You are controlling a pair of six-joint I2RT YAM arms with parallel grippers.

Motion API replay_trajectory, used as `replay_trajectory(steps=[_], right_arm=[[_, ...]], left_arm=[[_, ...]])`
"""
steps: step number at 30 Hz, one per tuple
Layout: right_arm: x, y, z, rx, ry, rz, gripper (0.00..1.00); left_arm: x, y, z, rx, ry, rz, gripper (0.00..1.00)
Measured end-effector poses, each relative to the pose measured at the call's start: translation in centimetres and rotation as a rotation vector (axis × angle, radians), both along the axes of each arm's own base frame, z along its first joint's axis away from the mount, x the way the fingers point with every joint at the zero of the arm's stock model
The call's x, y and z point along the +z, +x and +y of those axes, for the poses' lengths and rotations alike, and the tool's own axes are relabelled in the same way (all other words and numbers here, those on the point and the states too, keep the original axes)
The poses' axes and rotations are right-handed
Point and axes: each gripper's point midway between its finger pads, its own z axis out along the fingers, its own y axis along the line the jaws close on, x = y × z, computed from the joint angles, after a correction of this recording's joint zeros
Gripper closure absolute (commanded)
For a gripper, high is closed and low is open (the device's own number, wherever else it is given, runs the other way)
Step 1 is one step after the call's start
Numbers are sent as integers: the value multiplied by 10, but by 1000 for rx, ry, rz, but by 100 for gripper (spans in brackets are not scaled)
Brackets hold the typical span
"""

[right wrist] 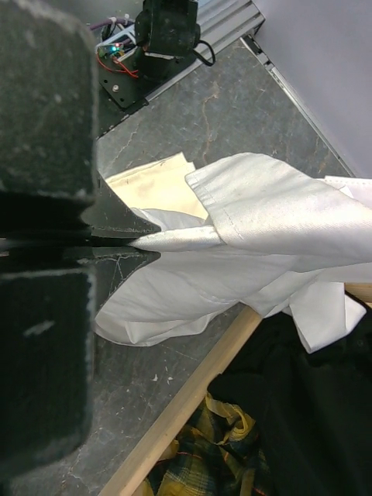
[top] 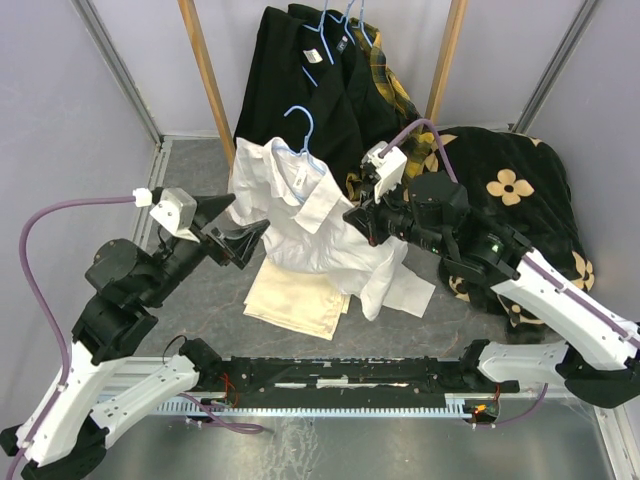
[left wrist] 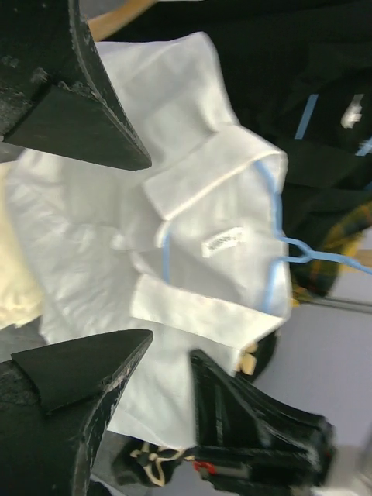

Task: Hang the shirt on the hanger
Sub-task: Adjust the hanger, then place the hanger at the clothesline.

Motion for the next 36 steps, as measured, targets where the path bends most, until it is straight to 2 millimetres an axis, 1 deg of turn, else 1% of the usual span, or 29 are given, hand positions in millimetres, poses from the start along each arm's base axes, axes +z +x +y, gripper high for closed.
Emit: replay_trajectory(steps=[4,6,10,13,16,21,24,27,30,33,36], right_arm=[[0,4,3,-9,-2,-6,100],[0,8,4,-18,-10,-4,100],[4,19,7,-66,-20,-9,100],[7,29,4,-120,-34,-13,100],[11,36,1,-162,-46,-17,100],[9,42,-2,-204,-70,-16,100],[10,46,1,-209,-78,-13,100],[10,50,5,-211,-94,-9,100],[13,58,11,-219,-114,-16,100],[13,64,15,-226,-129,-24,100],[15,72,17,-246,-148,-38,100]], left_arm=[[-34,1,9,49,45,110,11],[-47,1,15,75,61,159,11],[-65,-1,25,121,75,225,11],[-76,0,30,155,84,271,10],[-88,4,31,176,111,318,10],[-119,21,22,211,206,419,8],[-131,31,21,243,242,452,8],[-139,37,21,266,267,475,8],[-141,35,22,270,271,485,8],[-133,31,28,278,244,460,7],[-122,24,38,298,204,428,7]])
